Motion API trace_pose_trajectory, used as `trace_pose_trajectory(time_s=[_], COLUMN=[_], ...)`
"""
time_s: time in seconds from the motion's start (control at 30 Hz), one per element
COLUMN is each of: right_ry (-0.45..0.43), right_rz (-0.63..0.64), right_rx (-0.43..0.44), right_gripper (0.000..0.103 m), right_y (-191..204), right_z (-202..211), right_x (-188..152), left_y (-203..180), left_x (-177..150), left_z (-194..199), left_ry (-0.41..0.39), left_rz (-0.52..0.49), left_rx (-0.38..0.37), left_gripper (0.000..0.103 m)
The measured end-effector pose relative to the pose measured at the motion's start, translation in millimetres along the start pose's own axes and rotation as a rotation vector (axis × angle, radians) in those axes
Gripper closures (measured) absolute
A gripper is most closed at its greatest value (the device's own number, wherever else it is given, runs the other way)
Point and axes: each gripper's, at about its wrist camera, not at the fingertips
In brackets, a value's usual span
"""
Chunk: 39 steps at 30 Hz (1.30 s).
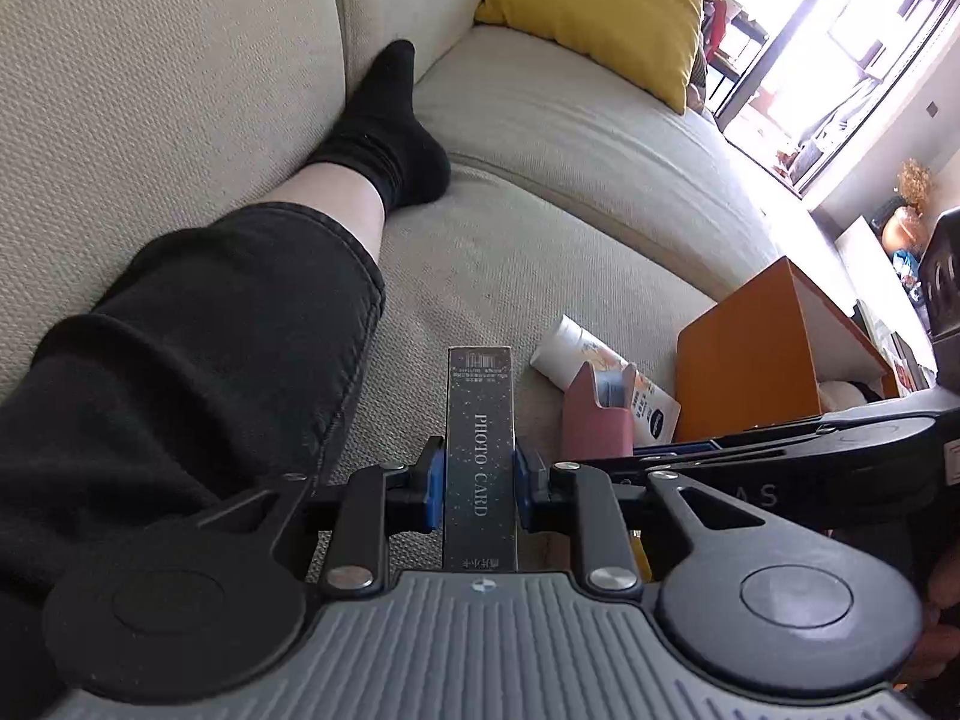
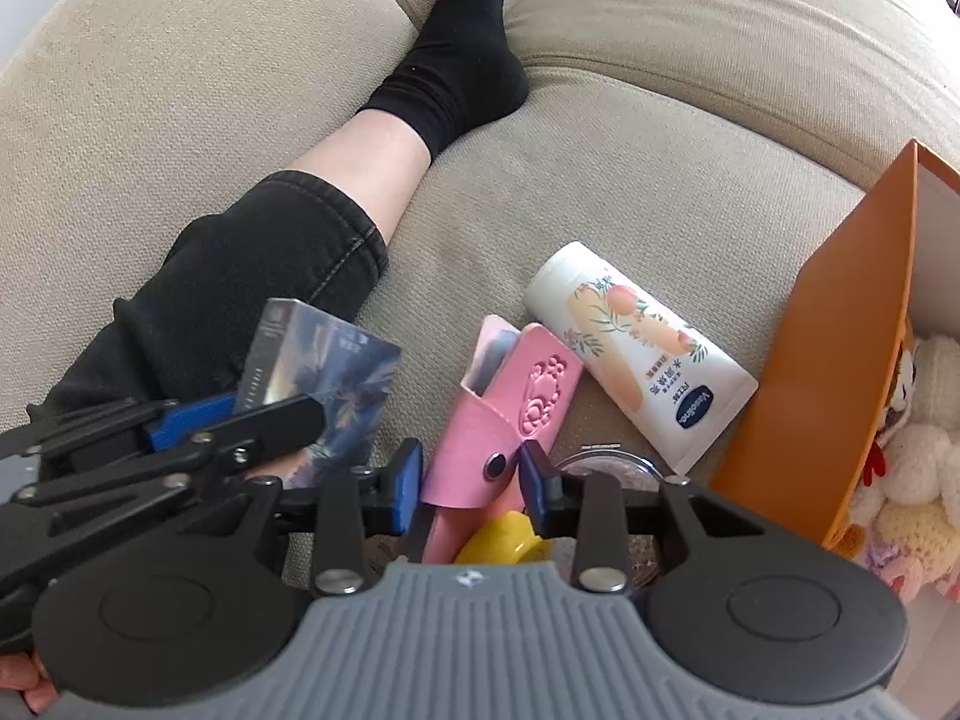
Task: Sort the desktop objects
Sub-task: 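Grasp the pink leather card holder with the right tool while the left holds the photo card pack, then carry the photo card pack and pink card holder over the box with both tools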
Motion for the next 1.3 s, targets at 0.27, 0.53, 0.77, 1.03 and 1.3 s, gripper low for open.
trace_pose_trajectory(time_s=[0.27,0.53,0.77,1.03,1.3], right_ry=[0.014,-0.008,-0.055,-0.185,-0.371], right_rz=[-0.024,-0.005,-0.026,-0.066,-0.116], right_rx=[0.012,0.001,0.064,0.163,0.172], right_gripper=[0.067,0.069,0.074,0.076,0.076], right_y=[-11.4,-10.5,-10.0,-15.0,-39.5], right_z=[11.6,12.2,13.6,57.4,137.9], right_x=[-8.5,-10.2,-18.6,-27.0,-53.9], left_y=[-2.3,-8.2,3.8,-12.2,-65.8], left_x=[-10.2,-16.1,-15.7,-8.7,-1.9], left_z=[-29.5,-15.0,-4.3,41.3,79.3], left_ry=[0.064,0.051,0.021,-0.083,-0.151], left_rz=[-0.033,-0.077,0.029,0.040,-0.036], left_rx=[0.000,0.045,0.014,-0.046,-0.188], left_gripper=[0.077,0.075,0.078,0.078,0.078])
Point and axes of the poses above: each gripper's, at about its wrist camera, not at the fingertips, and z roughly against the way its jaws point, y to its left, x to its top, and after that the axes turned 5 degrees about z, right-handed
